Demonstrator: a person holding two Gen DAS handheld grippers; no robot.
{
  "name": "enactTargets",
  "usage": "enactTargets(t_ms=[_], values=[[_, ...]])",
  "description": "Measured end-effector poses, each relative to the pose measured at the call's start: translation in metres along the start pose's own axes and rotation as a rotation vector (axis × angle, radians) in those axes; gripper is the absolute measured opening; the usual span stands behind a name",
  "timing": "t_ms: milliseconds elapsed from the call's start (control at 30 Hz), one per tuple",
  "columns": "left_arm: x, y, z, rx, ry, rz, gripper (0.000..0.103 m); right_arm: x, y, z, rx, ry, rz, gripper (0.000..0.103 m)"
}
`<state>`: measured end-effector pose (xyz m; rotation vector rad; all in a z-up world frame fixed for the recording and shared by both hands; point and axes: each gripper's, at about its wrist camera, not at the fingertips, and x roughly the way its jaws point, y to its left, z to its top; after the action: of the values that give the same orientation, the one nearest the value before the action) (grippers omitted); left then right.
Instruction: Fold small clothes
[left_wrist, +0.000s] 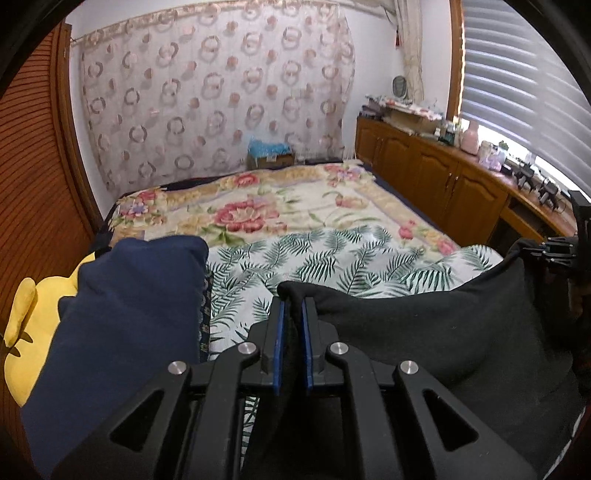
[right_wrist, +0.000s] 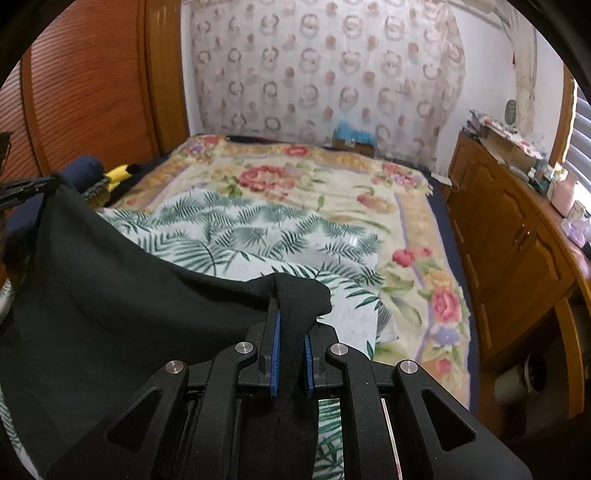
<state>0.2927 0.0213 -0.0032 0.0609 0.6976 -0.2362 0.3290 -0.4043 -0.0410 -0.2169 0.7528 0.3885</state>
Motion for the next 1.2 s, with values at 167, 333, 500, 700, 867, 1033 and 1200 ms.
enactTargets(t_ms=[167,333,500,700,867,1033,1200], values=[[0.004,-0.003,-0.004,0.016,0.036,-0.028,0.015,0.013,-0.001,-0.004,0.019,0.036,-0.016,0.013],[-0.015,-0.01,-0.017,0.026,0.049,-0.03,0.04,0.001,-0.001,-0.003,0.038,0.018,-0.045,0.032],[-0.037,-0.015,-0.039,0.016,0.054,-0.062,0.05,-0.028,0.003,-0.008,0.056,-0.008,-0.057,0.058],[-0.049,-0.019,-0.075,-0.001,0.092,-0.086,0.053,-0.061,0.017,-0.026,0.058,-0.009,-0.075,0.061],[-0.053,-0.022,-0.102,-0.02,0.125,-0.085,0.053,-0.079,0.027,-0.053,0.095,0.011,-0.069,0.061],[-0.055,-0.023,-0.121,-0.032,0.157,-0.077,0.053,-0.087,0.038,-0.085,0.125,0.052,-0.065,0.061],[-0.053,-0.021,-0.136,-0.038,0.184,-0.077,0.053,-0.081,0.045,-0.116,0.162,0.112,-0.05,0.061]])
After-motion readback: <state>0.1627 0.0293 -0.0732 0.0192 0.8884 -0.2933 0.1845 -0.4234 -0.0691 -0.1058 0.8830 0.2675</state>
